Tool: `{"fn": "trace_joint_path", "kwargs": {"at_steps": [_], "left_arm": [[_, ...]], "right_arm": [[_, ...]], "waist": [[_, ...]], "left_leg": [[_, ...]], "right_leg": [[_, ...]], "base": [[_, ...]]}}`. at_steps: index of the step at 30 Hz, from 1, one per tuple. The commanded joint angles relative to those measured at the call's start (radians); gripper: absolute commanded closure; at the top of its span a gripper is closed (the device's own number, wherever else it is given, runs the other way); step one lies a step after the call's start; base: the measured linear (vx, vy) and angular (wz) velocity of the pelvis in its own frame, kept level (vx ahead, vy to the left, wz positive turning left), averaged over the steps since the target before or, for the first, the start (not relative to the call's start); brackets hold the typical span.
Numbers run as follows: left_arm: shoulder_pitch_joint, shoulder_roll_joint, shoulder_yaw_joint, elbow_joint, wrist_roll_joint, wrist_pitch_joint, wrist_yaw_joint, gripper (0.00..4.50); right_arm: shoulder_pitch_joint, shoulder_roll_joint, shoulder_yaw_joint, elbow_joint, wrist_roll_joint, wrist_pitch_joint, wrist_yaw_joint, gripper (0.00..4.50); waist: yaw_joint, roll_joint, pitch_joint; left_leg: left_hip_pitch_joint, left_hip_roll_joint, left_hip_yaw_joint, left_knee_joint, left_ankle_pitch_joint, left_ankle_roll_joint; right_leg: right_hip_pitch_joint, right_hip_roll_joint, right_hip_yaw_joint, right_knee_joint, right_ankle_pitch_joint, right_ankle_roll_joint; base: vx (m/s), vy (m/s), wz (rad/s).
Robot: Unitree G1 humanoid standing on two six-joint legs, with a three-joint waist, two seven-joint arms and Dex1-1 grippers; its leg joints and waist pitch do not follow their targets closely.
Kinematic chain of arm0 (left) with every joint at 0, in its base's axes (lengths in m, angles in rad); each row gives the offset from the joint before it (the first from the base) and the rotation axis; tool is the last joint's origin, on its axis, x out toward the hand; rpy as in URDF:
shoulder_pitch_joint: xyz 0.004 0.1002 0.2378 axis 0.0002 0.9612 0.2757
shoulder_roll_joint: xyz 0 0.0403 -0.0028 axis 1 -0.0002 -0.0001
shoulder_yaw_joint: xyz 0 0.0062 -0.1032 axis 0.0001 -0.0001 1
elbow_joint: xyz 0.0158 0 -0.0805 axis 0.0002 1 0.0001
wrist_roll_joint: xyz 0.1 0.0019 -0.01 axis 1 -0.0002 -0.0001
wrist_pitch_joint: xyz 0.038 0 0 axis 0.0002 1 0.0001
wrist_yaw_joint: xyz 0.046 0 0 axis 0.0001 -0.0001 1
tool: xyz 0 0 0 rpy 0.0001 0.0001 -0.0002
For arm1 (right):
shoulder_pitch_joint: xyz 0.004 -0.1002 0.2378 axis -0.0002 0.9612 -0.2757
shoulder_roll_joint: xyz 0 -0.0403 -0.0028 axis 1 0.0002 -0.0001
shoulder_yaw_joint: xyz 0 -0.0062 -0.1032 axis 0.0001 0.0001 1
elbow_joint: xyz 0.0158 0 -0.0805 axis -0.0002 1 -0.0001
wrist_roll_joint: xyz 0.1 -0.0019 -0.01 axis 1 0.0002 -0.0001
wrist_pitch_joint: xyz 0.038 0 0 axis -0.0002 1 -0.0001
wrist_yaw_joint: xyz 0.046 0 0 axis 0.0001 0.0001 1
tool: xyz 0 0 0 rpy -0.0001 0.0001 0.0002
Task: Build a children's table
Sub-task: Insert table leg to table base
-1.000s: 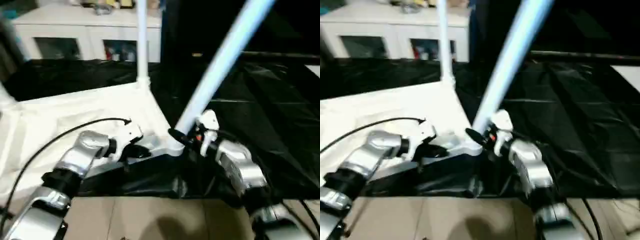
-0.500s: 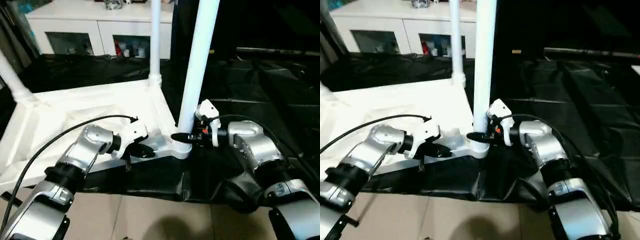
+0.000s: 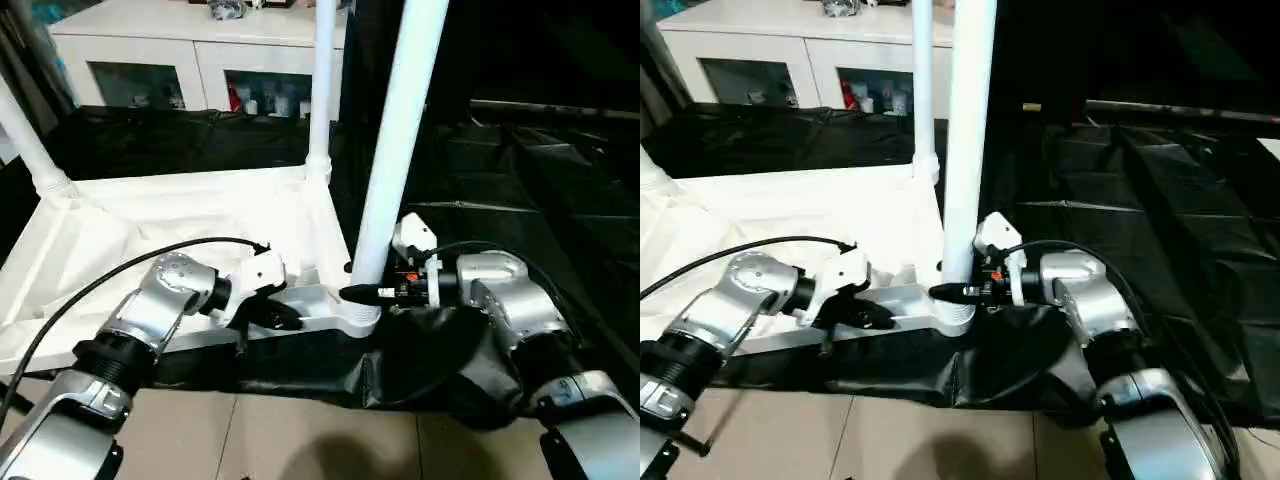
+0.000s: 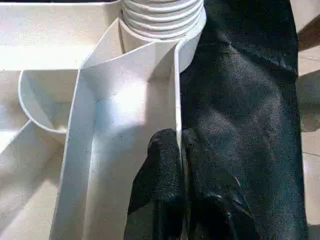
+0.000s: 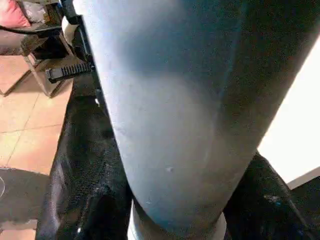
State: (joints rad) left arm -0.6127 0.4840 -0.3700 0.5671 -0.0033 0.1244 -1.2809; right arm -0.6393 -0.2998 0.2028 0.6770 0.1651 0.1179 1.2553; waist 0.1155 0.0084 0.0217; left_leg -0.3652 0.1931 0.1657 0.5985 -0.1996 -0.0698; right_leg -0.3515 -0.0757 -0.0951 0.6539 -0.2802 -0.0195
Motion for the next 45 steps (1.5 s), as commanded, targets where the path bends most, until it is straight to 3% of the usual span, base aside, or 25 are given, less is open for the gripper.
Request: {"fn": "trace_joint_path", "kwargs": {"at_steps": [1,6,7,10,12,13,15,16,17,18,19,21,23,27,32,39,41,45], "left_arm": [[-0.018,0.006,-0.001,-0.003,0.016,0.0,0.012,4.5],[-0.031,-0.017,0.009,0.017,0.028,0.019,0.062,4.5],[-0.041,-0.034,0.026,0.028,0.024,0.047,0.098,4.5],[-0.058,-0.059,0.053,0.037,0.004,0.093,0.131,4.5],[-0.066,-0.069,0.062,0.042,-0.002,0.11,0.146,4.5],[-0.093,-0.096,0.082,0.067,-0.005,0.152,0.2,4.5],[-0.111,-0.113,0.09,0.088,-0.002,0.174,0.238,4.5],[-0.128,-0.129,0.097,0.109,0.003,0.199,0.277,4.5],[-0.17,-0.173,0.113,0.175,0.023,0.258,0.395,4.5],[-0.17,-0.173,0.113,0.175,0.023,0.258,0.395,4.5],[-0.2,-0.214,0.127,0.235,0.042,0.288,0.513,4.5],[-0.212,-0.238,0.132,0.269,0.054,0.294,0.571,4.5],[-0.225,-0.278,0.131,0.329,0.075,0.277,0.65,4.5],[-0.234,-0.283,0.134,0.344,0.078,0.277,0.655,4.5],[-0.243,-0.276,0.131,0.369,0.077,0.268,0.643,4.5],[-0.243,-0.28,0.129,0.367,0.072,0.262,0.608,4.5],[-0.244,-0.281,0.126,0.367,0.069,0.246,0.592,4.5],[-0.241,-0.282,0.123,0.361,0.064,0.228,0.568,4.5]], "right_arm": [[0.067,0.017,0.097,0.091,-0.056,0.048,0.065,2.61],[0.06,0.042,0.062,0.147,-0.062,0.017,-0.005,2.61],[0.039,0.064,0.02,0.201,-0.066,0.002,-0.124,2.61],[0.01,0.087,-0.029,0.262,-0.065,-0.001,-0.274,2.61],[-0.003,0.097,-0.045,0.287,-0.068,0.0,-0.341,2.61],[-0.038,0.13,-0.08,0.339,-0.062,0.023,-0.479,2.61],[-0.059,0.152,-0.097,0.366,-0.056,0.038,-0.548,2.61],[-0.077,0.17,-0.106,0.389,-0.054,0.051,-0.601,2.61],[-0.118,0.21,-0.118,0.443,-0.062,0.078,-0.755,2.61],[-0.118,0.21,-0.118,0.443,-0.062,0.078,-0.755,2.61],[-0.151,0.241,-0.135,0.488,-0.07,0.091,-0.891,2.61],[-0.17,0.261,-0.151,0.51,-0.067,0.086,-0.953,2.61],[-0.214,0.311,-0.18,0.535,-0.049,0.08,-1.021,2.61],[-0.246,0.332,-0.193,0.553,-0.049,0.088,-1.032,2.61],[-0.269,0.351,-0.219,0.569,-0.043,0.101,-1.026,2.61],[-0.289,0.368,-0.234,0.57,-0.035,0.088,-0.959,2.61],[-0.298,0.369,-0.25,0.566,-0.031,0.065,-0.94,2.05],[-0.309,0.365,-0.276,0.563,-0.013,0.06,-0.931,1.73]], "waist": [[-0.002,0.011,-0.037],[-0.003,0.009,-0.034],[-0.005,0.008,-0.028],[-0.007,0.01,-0.022],[-0.01,0.009,-0.02],[-0.012,0.01,-0.02],[-0.02,0.01,-0.025],[-0.028,0.011,-0.028],[-0.032,0.013,-0.026],[-0.032,0.013,-0.026],[-0.032,0.014,-0.026],[-0.028,0.007,-0.028],[-0.021,0.003,-0.032],[-0.018,0.005,-0.032],[-0.02,0.011,-0.027],[-0.02,0.009,-0.025],[-0.021,0.01,-0.025],[-0.027,0.01,-0.025]], "left_leg": [[0.011,0.055,-0.016,-0.079,-0.155,0.042],[0.014,0.055,-0.015,-0.084,-0.178,0.029],[0.018,0.054,-0.014,-0.089,-0.204,0.021],[0.03,0.055,-0.015,-0.097,-0.262,-0.012],[0.024,0.055,-0.02,-0.102,-0.279,-0.021],[0.022,0.056,-0.022,-0.105,-0.285,-0.026],[0.023,0.055,-0.025,-0.105,-0.274,-0.042],[0.017,0.054,-0.025,-0.105,-0.246,-0.043],[0.017,0.053,-0.023,-0.106,-0.239,-0.044],[0.023,0.052,-0.023,-0.104,-0.245,-0.048],[0.025,0.049,-0.019,-0.1,-0.25,-0.046],[0.022,0.048,-0.017,-0.098,-0.224,-0.041],[0.019,0.046,-0.014,-0.094,-0.163,-0.015],[0.013,0.047,-0.014,-0.096,-0.125,0.012],[0.019,0.052,-0.015,-0.104,-0.199,-0.007],[0.019,0.052,-0.014,-0.107,-0.207,-0.007],[0.018,0.053,-0.014,-0.108,-0.196,-0.004],[0.012,0.053,-0.015,-0.11,-0.191,0.003]], "right_leg": [[0.032,-0.088,0.062,-0.084,0.055,-0.242],[0.035,-0.091,0.065,-0.091,0.015,-0.24],[0.032,-0.094,0.067,-0.097,-0.045,-0.239],[0.024,-0.098,0.071,-0.114,-0.211,-0.22],[0.028,-0.099,0.071,-0.119,-0.275,-0.198],[0.028,-0.1,0.07,-0.122,-0.301,-0.183],[0.026,-0.099,0.072,-0.117,-0.271,-0.188],[0.028,-0.095,0.071,-0.11,-0.204,-0.196],[0.024,-0.09,0.07,-0.107,-0.17,-0.202],[0.02,-0.09,0.07,-0.109,-0.17,-0.204],[0.017,-0.092,0.073,-0.11,-0.161,-0.212],[0.02,-0.093,0.075,-0.112,-0.133,-0.21],[0.025,-0.093,0.074,-0.107,-0.053,-0.208],[0.031,-0.092,0.069,-0.105,0.0,-0.202],[0.026,-0.094,0.071,-0.113,-0.079,-0.195],[0.025,-0.095,0.072,-0.12,-0.111,-0.19],[0.025,-0.096,0.072,-0.12,-0.101,-0.192],[0.029,-0.096,0.071,-0.118,-0.09,-0.196]], "base": [[0.0,0.0,0.0],[0.0,0.0,0.0],[0.0,0.0,0.0],[0.0,0.0,0.0],[0.0,0.0,0.0],[0.0,0.0,0.0],[0.0,0.0,0.0],[0.0,0.0,0.0],[0.0,0.0,0.0],[0.0,0.0,0.0],[0.0,0.0,0.0],[0.0,0.0,0.0],[0.0,0.0,0.0],[0.0,0.0,0.0],[0.0,0.0,0.0],[0.0,0.0,0.0],[0.0,0.0,0.0],[0.0,0.0,0.0]]}}
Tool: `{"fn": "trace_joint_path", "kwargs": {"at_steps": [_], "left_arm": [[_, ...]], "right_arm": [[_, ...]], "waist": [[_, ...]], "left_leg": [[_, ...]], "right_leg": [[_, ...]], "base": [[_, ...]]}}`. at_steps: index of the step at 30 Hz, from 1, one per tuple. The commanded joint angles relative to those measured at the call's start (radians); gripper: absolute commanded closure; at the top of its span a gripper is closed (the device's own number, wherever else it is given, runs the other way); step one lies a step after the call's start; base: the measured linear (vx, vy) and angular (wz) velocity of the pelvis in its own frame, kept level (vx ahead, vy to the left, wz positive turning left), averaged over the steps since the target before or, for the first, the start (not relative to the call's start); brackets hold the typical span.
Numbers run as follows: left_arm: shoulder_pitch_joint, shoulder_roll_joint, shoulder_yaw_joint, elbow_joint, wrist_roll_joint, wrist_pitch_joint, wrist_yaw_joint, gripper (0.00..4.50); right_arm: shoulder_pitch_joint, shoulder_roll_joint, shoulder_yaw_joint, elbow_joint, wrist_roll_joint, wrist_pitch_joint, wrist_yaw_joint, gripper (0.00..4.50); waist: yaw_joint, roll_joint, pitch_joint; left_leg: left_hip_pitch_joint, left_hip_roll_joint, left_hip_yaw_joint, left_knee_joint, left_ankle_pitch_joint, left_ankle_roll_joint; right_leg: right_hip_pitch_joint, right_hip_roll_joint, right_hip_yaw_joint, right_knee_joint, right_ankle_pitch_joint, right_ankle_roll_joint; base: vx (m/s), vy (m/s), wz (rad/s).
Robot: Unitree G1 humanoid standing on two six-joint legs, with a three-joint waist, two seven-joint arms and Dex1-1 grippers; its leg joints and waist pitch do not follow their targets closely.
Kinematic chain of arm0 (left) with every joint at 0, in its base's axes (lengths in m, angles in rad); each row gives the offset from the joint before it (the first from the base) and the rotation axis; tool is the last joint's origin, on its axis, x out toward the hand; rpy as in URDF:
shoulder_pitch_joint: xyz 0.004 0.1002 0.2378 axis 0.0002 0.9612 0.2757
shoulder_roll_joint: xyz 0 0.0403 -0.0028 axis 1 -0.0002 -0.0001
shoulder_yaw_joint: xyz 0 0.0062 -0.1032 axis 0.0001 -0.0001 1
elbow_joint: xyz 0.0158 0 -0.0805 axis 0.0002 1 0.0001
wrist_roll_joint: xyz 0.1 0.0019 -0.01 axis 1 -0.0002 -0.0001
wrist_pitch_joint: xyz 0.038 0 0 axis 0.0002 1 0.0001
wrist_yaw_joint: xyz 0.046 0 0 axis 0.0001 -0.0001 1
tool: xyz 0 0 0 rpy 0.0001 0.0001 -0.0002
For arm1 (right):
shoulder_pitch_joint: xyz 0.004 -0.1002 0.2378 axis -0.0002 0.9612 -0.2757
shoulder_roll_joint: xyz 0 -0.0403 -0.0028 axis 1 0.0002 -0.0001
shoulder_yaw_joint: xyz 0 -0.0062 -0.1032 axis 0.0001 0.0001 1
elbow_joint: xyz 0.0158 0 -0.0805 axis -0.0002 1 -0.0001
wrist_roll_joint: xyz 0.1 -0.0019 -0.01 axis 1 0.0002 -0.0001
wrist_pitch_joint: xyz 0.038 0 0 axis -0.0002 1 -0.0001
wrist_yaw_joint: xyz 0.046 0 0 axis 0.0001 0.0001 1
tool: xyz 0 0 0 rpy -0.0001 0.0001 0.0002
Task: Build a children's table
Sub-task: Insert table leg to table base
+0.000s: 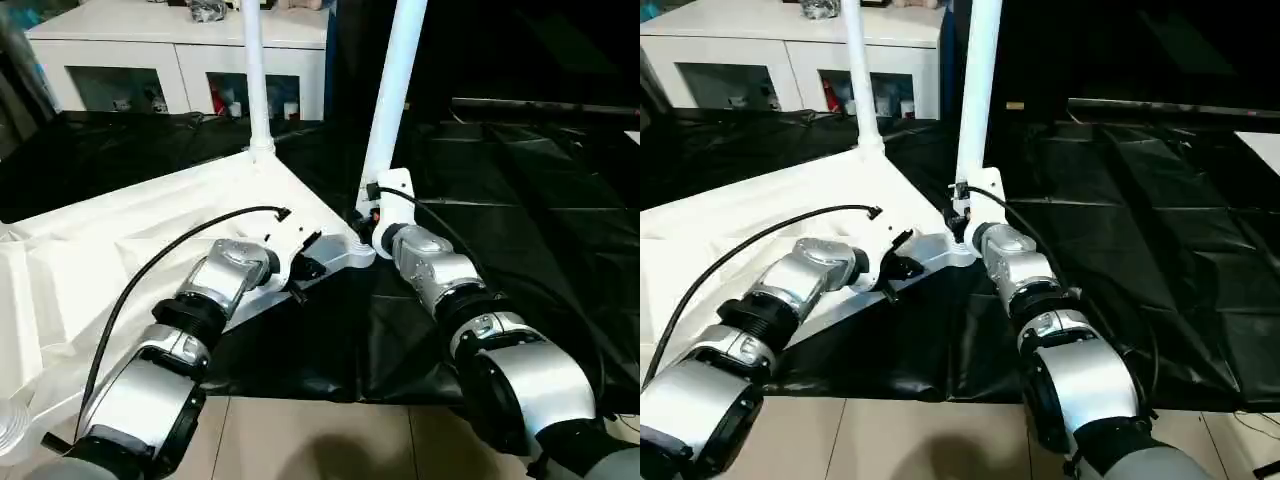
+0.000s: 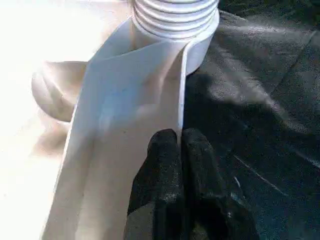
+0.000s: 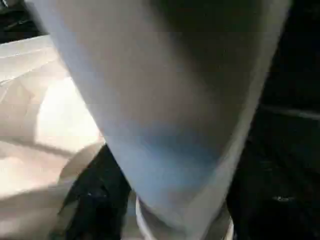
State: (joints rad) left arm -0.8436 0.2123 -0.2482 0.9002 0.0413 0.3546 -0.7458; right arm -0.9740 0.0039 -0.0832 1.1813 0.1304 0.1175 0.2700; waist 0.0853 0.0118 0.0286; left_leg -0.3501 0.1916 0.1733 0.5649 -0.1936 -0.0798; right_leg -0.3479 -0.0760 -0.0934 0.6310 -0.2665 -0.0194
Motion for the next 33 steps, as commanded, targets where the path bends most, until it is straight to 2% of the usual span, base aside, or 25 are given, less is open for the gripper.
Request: {"fn": "trace_joint_path", "kwargs": {"at_steps": [1,2,8,9,12,13,19,20,26,27,30,33], "left_arm": [[-0.008,-0.01,-0.001,0.023,0.017,-0.01,0.02,4.5],[-0.004,-0.009,-0.002,0.014,0.012,-0.02,0.001,4.5],[0.001,-0.004,-0.008,0.006,0.015,-0.035,-0.022,4.5],[0.001,-0.003,-0.007,0.005,0.014,-0.037,-0.026,4.5],[0.001,0.0,-0.007,0.004,0.017,-0.046,-0.037,4.5],[0.001,0.001,-0.008,0.004,0.019,-0.051,-0.042,4.5],[0.003,0.003,-0.013,0.005,0.024,-0.058,-0.059,4.5],[0.004,0.002,-0.013,0.005,0.024,-0.059,-0.061,4.5],[0.004,0.004,-0.015,0.005,0.029,-0.064,-0.072,4.5],[0.005,0.006,-0.017,0.003,0.031,-0.065,-0.078,4.5],[0.008,0.009,-0.02,-0.002,0.033,-0.067,-0.091,4.5],[0.009,0.011,-0.019,-0.005,0.035,-0.069,-0.1,4.5]], "right_arm": [[0.02,0.059,0.001,0.057,0.03,0.059,0.063,1.62],[0.013,0.055,-0.003,0.053,0.034,0.056,0.076,1.47],[0.001,0.046,-0.014,0.046,0.028,0.035,0.11,1.07],[-0.001,0.044,-0.019,0.045,0.029,0.033,0.117,0.86],[-0.006,0.04,-0.033,0.042,0.036,0.017,0.119,0.72],[-0.009,0.037,-0.037,0.043,0.033,0.011,0.108,0.55],[-0.014,0.024,-0.032,0.049,0.015,-0.004,0.108,0.55],[-0.015,0.022,-0.033,0.049,0.013,-0.007,0.109,0.55],[-0.018,0.013,-0.033,0.049,0.005,-0.022,0.123,0.55],[-0.02,0.008,-0.034,0.048,0.005,-0.026,0.129,0.55],[-0.023,-0.001,-0.035,0.047,0.004,-0.033,0.14,0.55],[-0.025,-0.008,-0.029,0.049,-0.003,-0.039,0.16,0.55]], "waist": [[0.002,0.007,-0.032],[0.002,0.008,-0.034],[0.001,0.01,-0.037],[0.0,0.009,-0.038],[0.0,0.011,-0.038],[0.0,0.011,-0.037],[0.002,0.014,-0.036],[0.002,0.018,-0.036],[0.003,0.016,-0.036],[0.003,0.02,-0.037],[0.003,0.017,-0.039],[0.004,0.017,-0.046]], "left_leg": [[-0.005,0.055,-0.023,-0.076,-0.183,0.015],[0.001,0.055,-0.021,-0.073,-0.176,0.021],[-0.002,0.054,-0.018,-0.064,-0.106,0.047],[-0.003,0.054,-0.018,-0.064,-0.101,0.049],[-0.001,0.054,-0.017,-0.063,-0.096,0.057],[0.001,0.055,-0.017,-0.063,-0.1,0.057],[-0.002,0.054,-0.016,-0.062,-0.096,0.055],[0.0,0.055,-0.016,-0.062,-0.098,0.054],[-0.001,0.054,-0.016,-0.06,-0.086,0.059],[-0.001,0.055,-0.016,-0.06,-0.081,0.063],[-0.002,0.053,-0.015,-0.057,-0.066,0.071],[-0.006,0.053,-0.016,-0.05,-0.016,0.091]], "right_leg": [[0.027,-0.095,0.068,-0.094,-0.092,-0.196],[0.024,-0.096,0.069,-0.094,-0.076,-0.203],[0.029,-0.094,0.067,-0.079,0.055,-0.235],[0.03,-0.094,0.067,-0.078,0.066,-0.236],[0.029,-0.094,0.066,-0.077,0.086,-0.245],[0.029,-0.095,0.066,-0.077,0.082,-0.248],[0.031,-0.094,0.066,-0.078,0.073,-0.249],[0.029,-0.095,0.066,-0.078,0.071,-0.249],[0.032,-0.094,0.066,-0.075,0.092,-0.254],[0.031,-0.094,0.065,-0.074,0.103,-0.256],[0.033,-0.094,0.065,-0.071,0.13,-0.259],[0.035,-0.091,0.063,-0.06,0.216,-0.268]], "base": [[0.0,0.0,0.0],[0.0,0.0,0.0],[0.0,0.0,0.0],[0.0,0.0,0.0],[0.0,0.0,0.0],[0.0,0.0,0.0],[0.0,0.0,0.0],[0.0,0.0,0.0],[0.0,0.0,0.0],[0.0,0.0,0.0],[0.0,0.0,0.0],[0.0,0.0,0.0]]}}
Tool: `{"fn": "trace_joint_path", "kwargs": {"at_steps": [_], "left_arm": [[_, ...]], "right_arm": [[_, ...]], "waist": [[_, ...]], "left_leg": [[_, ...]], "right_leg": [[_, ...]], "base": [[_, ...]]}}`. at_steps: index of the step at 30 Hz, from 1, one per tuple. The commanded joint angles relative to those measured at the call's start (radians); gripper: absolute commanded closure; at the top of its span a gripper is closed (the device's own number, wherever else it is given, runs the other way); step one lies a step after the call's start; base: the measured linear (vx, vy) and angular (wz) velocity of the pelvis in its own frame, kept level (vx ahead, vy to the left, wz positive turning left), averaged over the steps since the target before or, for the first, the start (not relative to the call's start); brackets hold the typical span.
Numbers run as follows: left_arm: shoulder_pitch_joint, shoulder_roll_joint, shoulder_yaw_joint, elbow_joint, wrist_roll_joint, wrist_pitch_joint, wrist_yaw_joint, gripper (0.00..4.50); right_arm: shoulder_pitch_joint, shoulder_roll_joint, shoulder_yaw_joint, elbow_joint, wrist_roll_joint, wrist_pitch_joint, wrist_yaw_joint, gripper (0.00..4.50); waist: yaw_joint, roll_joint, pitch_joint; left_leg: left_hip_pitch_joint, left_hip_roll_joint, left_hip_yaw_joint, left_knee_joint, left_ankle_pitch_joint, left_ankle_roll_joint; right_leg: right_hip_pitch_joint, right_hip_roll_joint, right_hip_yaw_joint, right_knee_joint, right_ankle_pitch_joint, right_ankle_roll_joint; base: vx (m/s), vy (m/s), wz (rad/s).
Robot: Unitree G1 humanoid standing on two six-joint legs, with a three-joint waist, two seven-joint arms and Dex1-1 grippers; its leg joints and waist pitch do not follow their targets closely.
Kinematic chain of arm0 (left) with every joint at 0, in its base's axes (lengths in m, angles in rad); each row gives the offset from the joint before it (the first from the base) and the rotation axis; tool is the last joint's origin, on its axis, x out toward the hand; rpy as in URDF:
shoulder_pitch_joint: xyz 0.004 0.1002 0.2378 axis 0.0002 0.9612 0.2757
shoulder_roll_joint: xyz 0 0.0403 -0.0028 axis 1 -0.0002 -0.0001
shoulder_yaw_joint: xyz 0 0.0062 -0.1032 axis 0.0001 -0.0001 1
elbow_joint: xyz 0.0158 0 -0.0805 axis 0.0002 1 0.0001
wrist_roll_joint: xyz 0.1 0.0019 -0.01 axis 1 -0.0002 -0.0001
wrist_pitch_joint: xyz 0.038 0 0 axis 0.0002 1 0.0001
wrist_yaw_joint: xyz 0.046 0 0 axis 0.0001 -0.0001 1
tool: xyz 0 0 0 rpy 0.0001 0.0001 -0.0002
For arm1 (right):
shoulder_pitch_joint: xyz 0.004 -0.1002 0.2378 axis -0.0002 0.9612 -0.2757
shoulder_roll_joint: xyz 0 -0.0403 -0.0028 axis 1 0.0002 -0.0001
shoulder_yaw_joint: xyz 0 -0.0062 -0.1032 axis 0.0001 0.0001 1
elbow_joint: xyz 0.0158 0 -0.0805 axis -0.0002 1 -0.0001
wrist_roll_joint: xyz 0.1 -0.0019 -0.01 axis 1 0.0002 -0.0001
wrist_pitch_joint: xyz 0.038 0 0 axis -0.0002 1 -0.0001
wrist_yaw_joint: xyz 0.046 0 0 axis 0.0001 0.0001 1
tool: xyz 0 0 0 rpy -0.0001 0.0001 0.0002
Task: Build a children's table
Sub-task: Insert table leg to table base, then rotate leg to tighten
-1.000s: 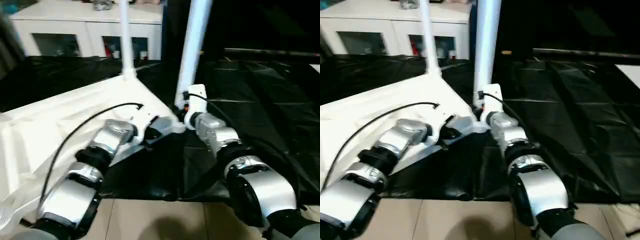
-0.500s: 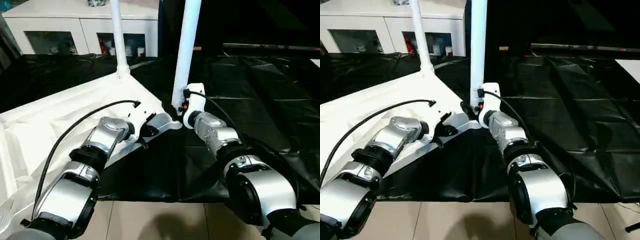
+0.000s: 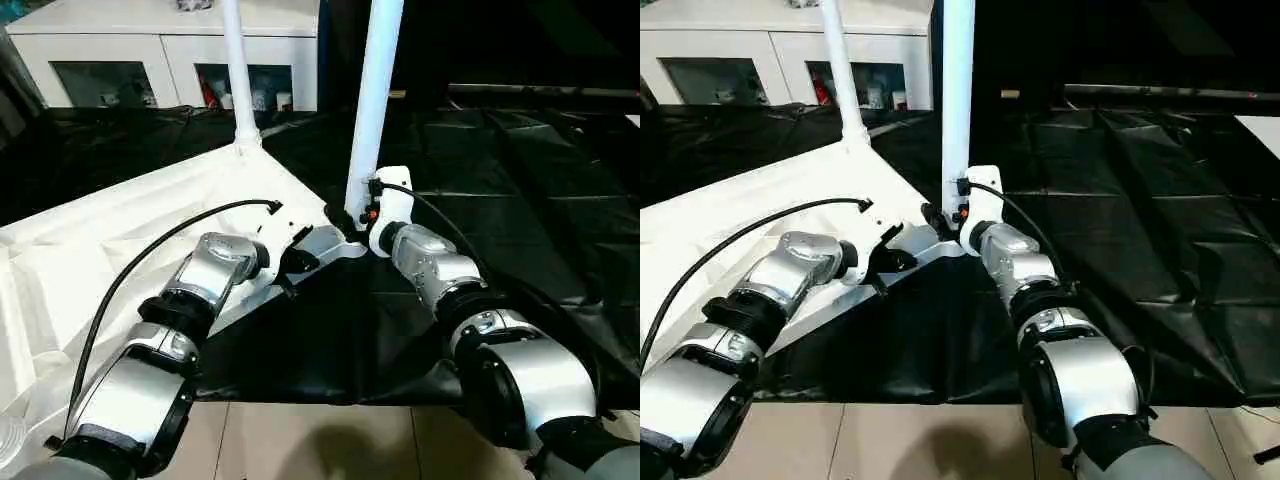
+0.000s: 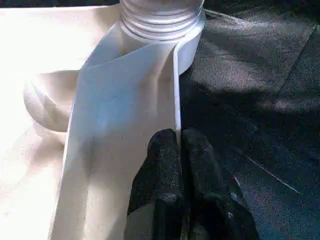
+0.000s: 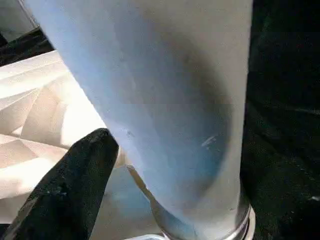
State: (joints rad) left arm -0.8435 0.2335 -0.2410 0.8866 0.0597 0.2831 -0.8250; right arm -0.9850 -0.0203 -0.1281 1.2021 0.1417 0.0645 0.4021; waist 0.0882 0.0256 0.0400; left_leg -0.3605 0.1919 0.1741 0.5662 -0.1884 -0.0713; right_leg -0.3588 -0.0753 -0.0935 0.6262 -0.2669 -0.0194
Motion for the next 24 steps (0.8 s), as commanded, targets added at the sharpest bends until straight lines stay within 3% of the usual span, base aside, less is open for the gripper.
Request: {"fn": "trace_joint_path", "kwargs": {"at_steps": [1,2,4,9,14,21,23,24], "left_arm": [[0.009,-0.009,-0.028,0.008,0.017,0.002,-0.025,4.5],[0.01,-0.008,-0.029,0.007,0.018,0.002,-0.029,4.5],[0.014,-0.006,-0.032,0.002,0.02,0.003,-0.037,4.5],[0.025,0.004,-0.038,-0.018,0.018,-0.006,-0.076,4.5],[0.04,0.023,-0.045,-0.046,0.013,-0.024,-0.122,4.5],[0.076,0.064,-0.057,-0.11,0.013,-0.02,-0.197,4.5],[0.08,0.068,-0.058,-0.119,0.013,-0.018,-0.203,4.5],[0.082,0.069,-0.059,-0.124,0.012,-0.018,-0.208,4.5]], "right_arm": [[-0.015,0.012,0.021,0.028,-0.021,0.012,0.036,0.55],[-0.015,0.01,0.025,0.028,-0.027,0.01,0.043,0.55],[-0.015,0.003,0.031,0.027,-0.032,0.012,0.064,0.55],[-0.007,-0.022,0.081,0.011,-0.06,0.011,0.211,0.55],[0.003,-0.052,0.096,-0.003,-0.073,-0.002,0.3,0.55],[0.036,-0.122,0.115,-0.026,-0.087,-0.009,0.438,0.55],[0.04,-0.126,0.108,-0.024,-0.083,-0.003,0.447,0.55],[0.041,-0.128,0.106,-0.024,-0.08,-0.001,0.448,0.88]], "waist": [[0.002,0.001,-0.061],[0.003,0.002,-0.064],[0.004,-0.001,-0.06],[0.007,-0.003,-0.061],[0.006,-0.006,-0.064],[0.009,0.001,-0.071],[0.01,0.001,-0.066],[0.01,0.001,-0.065]], "left_leg": [[0.002,0.049,-0.016,-0.045,0.008,0.098],[0.0,0.049,-0.016,-0.04,0.035,0.118],[-0.003,0.047,-0.014,-0.038,0.029,0.14],[-0.003,0.051,-0.014,-0.037,0.012,0.146],[-0.007,0.049,-0.013,-0.03,0.046,0.179],[-0.012,0.055,-0.017,-0.015,0.092,0.202],[-0.011,0.056,-0.015,-0.017,0.051,0.197],[-0.011,0.056,-0.015,-0.018,0.034,0.19]], "right_leg": [[0.046,-0.09,0.062,-0.049,0.276,-0.271],[0.043,-0.089,0.06,-0.043,0.329,-0.275],[0.041,-0.089,0.058,-0.044,0.34,-0.28],[0.043,-0.089,0.056,-0.045,0.287,-0.282],[0.043,-0.088,0.054,-0.037,0.34,-0.293],[0.036,-0.086,0.051,-0.021,0.393,-0.314],[0.031,-0.089,0.052,-0.025,0.345,-0.32],[0.031,-0.09,0.052,-0.028,0.32,-0.32]], "base": [[0.0,0.0,0.0],[0.0,0.0,0.0],[0.0,0.0,0.0],[0.0,0.0,0.0],[0.0,0.0,0.0],[0.0,0.0,0.0],[0.0,0.0,0.0],[0.0,0.0,0.0]]}}
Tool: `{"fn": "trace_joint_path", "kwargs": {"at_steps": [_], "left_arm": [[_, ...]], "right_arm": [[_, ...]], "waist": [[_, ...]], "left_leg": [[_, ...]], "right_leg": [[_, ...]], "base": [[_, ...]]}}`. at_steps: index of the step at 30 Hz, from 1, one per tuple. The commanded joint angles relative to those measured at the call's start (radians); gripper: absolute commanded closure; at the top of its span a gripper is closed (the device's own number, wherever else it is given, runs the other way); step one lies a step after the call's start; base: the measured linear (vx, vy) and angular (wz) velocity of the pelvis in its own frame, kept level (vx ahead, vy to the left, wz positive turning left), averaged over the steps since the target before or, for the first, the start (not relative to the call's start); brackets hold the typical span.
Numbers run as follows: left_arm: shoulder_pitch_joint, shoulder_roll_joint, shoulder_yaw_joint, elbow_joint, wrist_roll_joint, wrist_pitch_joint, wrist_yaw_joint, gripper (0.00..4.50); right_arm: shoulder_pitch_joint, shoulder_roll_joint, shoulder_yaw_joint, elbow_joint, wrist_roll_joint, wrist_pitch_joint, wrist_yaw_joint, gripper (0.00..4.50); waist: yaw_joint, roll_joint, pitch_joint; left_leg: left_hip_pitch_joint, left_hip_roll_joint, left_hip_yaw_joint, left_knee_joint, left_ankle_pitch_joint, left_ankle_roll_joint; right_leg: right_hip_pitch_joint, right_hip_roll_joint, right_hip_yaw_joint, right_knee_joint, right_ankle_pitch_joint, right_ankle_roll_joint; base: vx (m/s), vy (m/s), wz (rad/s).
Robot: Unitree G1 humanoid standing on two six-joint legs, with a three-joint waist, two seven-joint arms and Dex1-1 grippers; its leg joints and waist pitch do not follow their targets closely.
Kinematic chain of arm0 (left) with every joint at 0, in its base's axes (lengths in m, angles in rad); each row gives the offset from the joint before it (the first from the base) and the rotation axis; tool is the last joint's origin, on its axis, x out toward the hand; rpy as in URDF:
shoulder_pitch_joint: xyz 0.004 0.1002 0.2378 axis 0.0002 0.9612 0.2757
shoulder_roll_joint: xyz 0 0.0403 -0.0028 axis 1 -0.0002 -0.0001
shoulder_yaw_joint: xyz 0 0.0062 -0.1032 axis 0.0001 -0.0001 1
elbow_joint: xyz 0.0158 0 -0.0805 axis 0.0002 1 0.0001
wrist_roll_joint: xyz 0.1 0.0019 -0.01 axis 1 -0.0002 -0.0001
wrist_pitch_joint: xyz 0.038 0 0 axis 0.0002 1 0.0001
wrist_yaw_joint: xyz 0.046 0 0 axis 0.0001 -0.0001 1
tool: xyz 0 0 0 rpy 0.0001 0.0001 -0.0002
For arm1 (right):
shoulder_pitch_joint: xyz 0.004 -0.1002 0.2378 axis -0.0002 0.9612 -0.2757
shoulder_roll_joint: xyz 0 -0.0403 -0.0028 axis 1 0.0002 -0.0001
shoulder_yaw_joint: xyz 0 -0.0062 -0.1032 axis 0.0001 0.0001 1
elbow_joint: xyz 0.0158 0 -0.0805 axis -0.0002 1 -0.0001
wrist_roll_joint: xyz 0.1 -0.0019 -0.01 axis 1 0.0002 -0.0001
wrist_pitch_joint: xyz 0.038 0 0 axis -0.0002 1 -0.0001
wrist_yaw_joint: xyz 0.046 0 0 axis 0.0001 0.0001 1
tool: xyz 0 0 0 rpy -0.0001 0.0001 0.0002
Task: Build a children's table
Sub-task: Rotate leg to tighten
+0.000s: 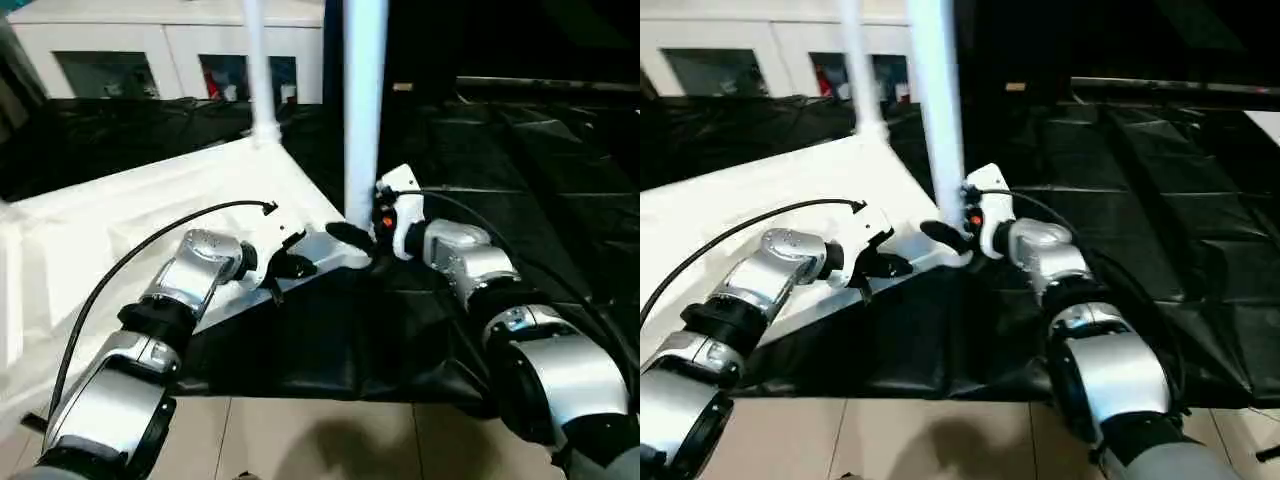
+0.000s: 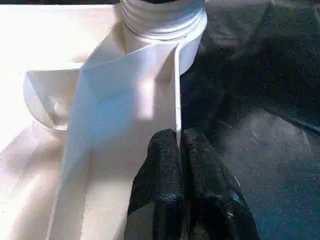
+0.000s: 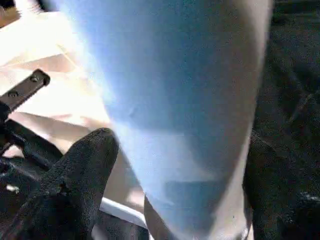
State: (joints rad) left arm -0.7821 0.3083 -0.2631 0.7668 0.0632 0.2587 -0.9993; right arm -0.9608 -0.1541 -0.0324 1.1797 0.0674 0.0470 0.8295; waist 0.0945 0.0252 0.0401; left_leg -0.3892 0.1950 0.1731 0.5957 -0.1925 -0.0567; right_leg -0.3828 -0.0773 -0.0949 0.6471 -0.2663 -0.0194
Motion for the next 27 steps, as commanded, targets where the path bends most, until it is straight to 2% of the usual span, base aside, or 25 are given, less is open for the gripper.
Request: {"fn": "trace_joint_path", "kwargs": {"at_steps": [1,2,5,6,8,12,19,21,22,27], "left_arm": [[0.023,-0.004,-0.039,-0.011,0.008,0.008,-0.041,4.5],[0.023,-0.004,-0.04,-0.012,0.008,0.008,-0.042,4.5],[0.025,-0.001,-0.041,-0.026,0.01,0.013,-0.049,4.5],[0.025,-0.001,-0.041,-0.027,0.01,0.014,-0.05,4.5],[0.026,0.001,-0.04,-0.031,0.013,0.015,-0.051,4.5],[0.028,0.01,-0.041,-0.044,0.01,0.014,-0.062,4.5],[0.038,0.026,-0.044,-0.065,0.005,0.009,-0.098,4.5],[0.042,0.032,-0.047,-0.075,0.0,0.0,-0.119,4.5],[0.045,0.035,-0.046,-0.081,-0.004,-0.001,-0.129,4.5],[0.076,0.059,-0.047,-0.145,-0.048,-0.041,-0.234,4.5]], "right_arm": [[0.018,0.004,0.007,-0.001,-0.002,0.019,0.018,0.88],[0.018,0.004,0.006,0.0,-0.002,0.02,0.018,0.88],[0.021,0.001,0.007,0.0,-0.001,0.016,0.023,0.95],[0.022,0.0,0.008,-0.001,-0.001,0.015,0.027,1.17],[0.028,-0.004,0.011,-0.009,0.0,0.013,0.051,1.3],[0.05,-0.029,0.02,-0.031,0.001,0.019,0.13,1.69],[0.078,-0.064,0.047,-0.043,-0.012,0.024,0.227,2.18],[0.083,-0.072,0.054,-0.045,-0.019,0.023,0.245,2.26],[0.086,-0.075,0.057,-0.046,-0.023,0.021,0.253,2.41],[0.108,-0.096,0.088,-0.056,-0.042,0.021,0.337,2.49]], "waist": [[0.004,0.002,-0.064],[0.005,0.007,-0.063],[0.003,0.005,-0.065],[0.004,0.005,-0.066],[0.005,0.003,-0.068],[0.012,-0.001,-0.072],[0.02,0.004,-0.071],[0.019,0.0,-0.071],[0.02,0.002,-0.072],[0.02,0.0,-0.073]], "left_leg": [[0.018,0.054,-0.014,-0.05,0.014,0.16],[0.02,0.055,-0.015,-0.052,-0.002,0.145],[0.019,0.053,-0.014,-0.051,0.0,0.127],[0.019,0.053,-0.014,-0.051,0.005,0.128],[0.018,0.05,-0.013,-0.047,0.029,0.138],[0.015,0.047,-0.013,-0.039,0.068,0.175],[0.018,0.051,-0.015,-0.04,0.044,0.171],[0.018,0.051,-0.014,-0.041,0.039,0.166],[0.017,0.051,-0.015,-0.04,0.038,0.164],[0.015,0.05,-0.015,-0.037,0.053,0.178]], "right_leg": [[0.056,-0.088,0.054,-0.051,0.28,-0.318],[0.054,-0.088,0.054,-0.054,0.249,-0.317],[0.056,-0.086,0.056,-0.052,0.259,-0.317],[0.056,-0.086,0.056,-0.051,0.269,-0.317],[0.057,-0.085,0.056,-0.047,0.31,-0.319],[0.06,-0.085,0.054,-0.04,0.389,-0.317],[0.056,-0.084,0.053,-0.043,0.329,-0.318],[0.057,-0.084,0.053,-0.044,0.321,-0.32],[0.058,-0.086,0.052,-0.043,0.319,-0.321],[0.058,-0.084,0.052,-0.039,0.345,-0.324]], "base": [[0.0,0.0,0.0],[0.0,0.0,0.0],[0.0,0.0,0.0],[0.0,0.0,0.0],[0.0,0.0,0.0],[0.0,0.0,0.0],[0.0,0.0,0.0],[0.0,0.0,0.0],[0.0,0.0,0.0],[0.0,0.0,0.0]]}}
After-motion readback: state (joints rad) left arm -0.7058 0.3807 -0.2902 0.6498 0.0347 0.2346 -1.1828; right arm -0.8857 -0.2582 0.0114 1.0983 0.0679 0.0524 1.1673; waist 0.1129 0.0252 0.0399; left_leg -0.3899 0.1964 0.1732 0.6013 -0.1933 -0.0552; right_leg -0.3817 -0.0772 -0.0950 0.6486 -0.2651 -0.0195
